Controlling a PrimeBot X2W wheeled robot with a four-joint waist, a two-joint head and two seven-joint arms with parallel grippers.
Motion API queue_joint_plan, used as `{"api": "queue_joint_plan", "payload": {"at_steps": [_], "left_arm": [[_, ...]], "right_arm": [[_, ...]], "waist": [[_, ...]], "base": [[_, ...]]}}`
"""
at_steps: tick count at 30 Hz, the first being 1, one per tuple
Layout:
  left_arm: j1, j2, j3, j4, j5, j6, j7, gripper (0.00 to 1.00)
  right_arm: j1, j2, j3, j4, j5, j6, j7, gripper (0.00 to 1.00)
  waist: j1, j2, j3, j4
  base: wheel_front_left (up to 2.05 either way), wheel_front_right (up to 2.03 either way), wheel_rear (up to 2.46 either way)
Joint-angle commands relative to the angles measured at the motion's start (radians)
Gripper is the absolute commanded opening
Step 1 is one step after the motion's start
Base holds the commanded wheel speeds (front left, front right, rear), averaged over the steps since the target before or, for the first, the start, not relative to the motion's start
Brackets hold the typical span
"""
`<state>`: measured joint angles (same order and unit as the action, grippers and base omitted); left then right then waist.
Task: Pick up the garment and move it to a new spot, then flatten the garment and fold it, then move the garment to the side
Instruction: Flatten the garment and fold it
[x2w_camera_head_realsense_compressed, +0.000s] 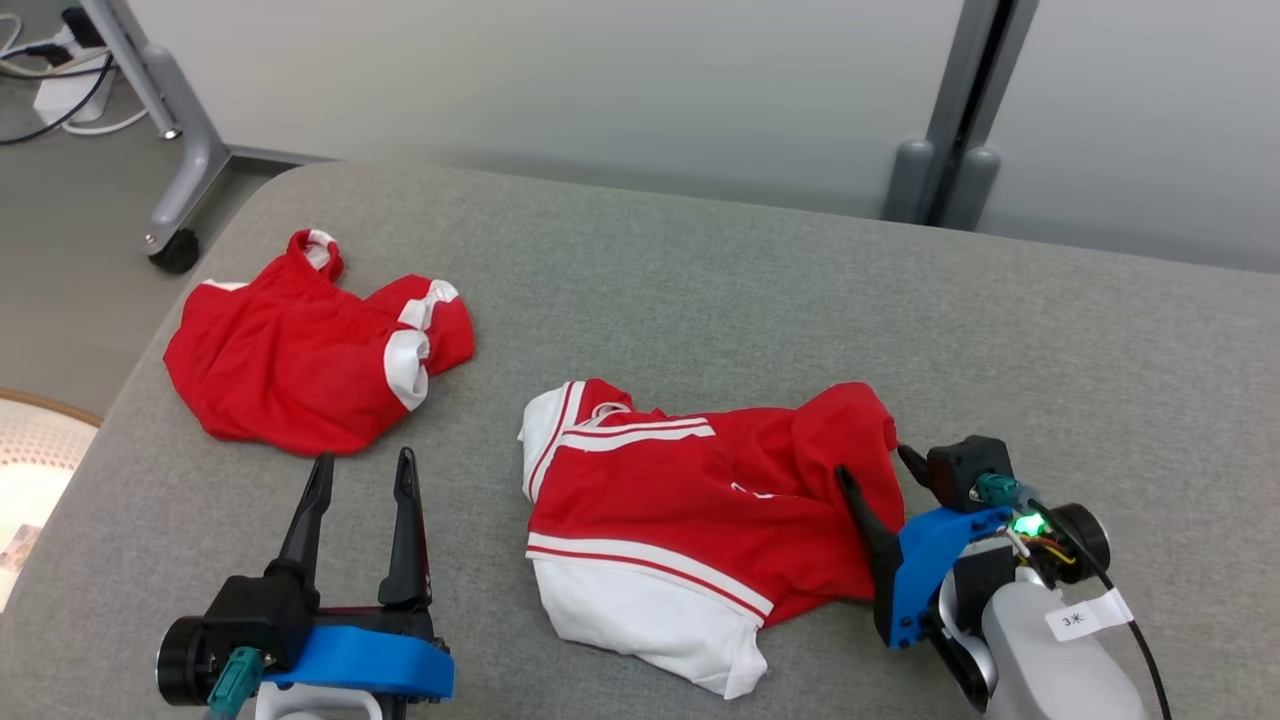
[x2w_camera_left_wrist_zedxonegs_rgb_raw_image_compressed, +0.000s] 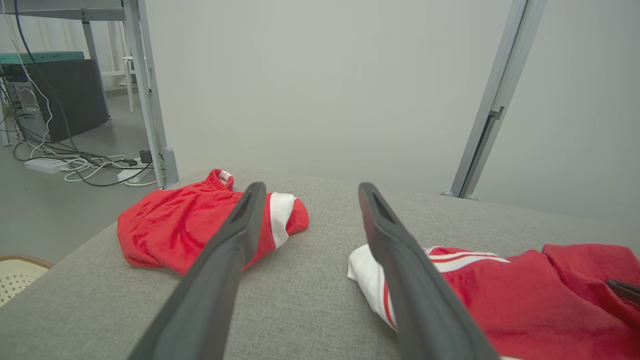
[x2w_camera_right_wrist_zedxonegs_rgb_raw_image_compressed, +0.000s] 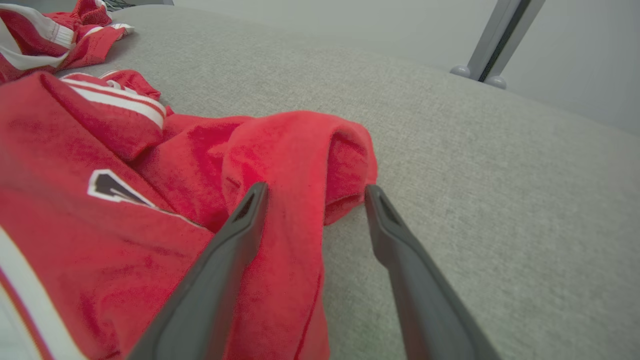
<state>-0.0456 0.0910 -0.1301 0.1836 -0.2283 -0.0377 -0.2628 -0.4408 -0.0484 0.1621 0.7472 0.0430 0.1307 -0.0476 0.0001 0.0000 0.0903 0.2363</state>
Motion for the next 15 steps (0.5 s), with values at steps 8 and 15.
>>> {"api": "queue_joint_plan", "payload": {"at_steps": [8, 15], "left_arm": [[-0.033, -0.019, 0.008, 0.017, 0.013, -0.017, -0.003, 1.00], [-0.032, -0.027, 0.012, 0.025, 0.017, -0.023, -0.003, 1.00]], "right_arm": [[-0.074, -0.005, 0.039, 0.140, 0.067, 0.000, -0.100, 0.00], [-0.099, -0.005, -0.061, 0.168, 0.089, 0.000, -0.201, 0.00]], "waist": [[-0.0001, 0.0000, 0.031, 0.025], [-0.0001, 0.0000, 0.012, -0.022]], "base": [[0.00, 0.00, 0.00], [0.00, 0.00, 0.00]]}}
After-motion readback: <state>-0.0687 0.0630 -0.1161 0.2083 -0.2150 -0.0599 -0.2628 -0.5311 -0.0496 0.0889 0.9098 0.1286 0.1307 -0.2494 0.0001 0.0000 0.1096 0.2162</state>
